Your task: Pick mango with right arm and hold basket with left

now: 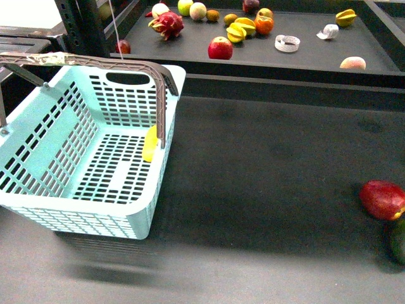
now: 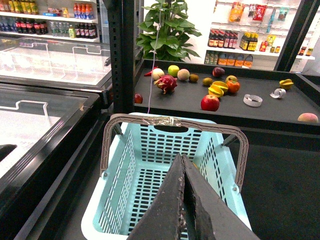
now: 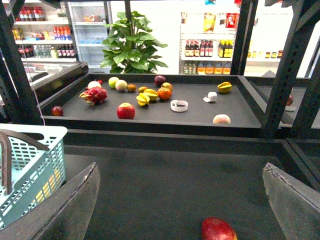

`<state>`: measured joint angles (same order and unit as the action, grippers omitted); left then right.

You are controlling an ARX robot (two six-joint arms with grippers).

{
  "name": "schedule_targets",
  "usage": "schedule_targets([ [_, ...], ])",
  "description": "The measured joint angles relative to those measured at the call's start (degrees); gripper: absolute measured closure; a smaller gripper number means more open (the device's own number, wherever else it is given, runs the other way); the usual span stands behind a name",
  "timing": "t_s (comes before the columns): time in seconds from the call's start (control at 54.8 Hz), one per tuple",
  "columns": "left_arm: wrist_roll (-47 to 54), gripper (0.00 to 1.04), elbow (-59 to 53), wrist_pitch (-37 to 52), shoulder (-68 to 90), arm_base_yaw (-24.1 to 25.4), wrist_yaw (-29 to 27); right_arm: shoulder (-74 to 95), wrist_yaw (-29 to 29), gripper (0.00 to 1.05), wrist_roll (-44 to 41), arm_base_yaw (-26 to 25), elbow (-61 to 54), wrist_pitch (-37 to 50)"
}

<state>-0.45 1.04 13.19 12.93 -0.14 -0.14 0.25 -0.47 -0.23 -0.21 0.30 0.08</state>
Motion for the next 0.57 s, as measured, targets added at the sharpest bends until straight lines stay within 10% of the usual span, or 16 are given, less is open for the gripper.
schedule_targets([
  [0.566, 0.02, 1.03, 0.00, -13.05, -12.68, 0.00, 0.13, 0.00, 0.00, 0.08, 0.00, 0.00, 0.00, 0.00],
])
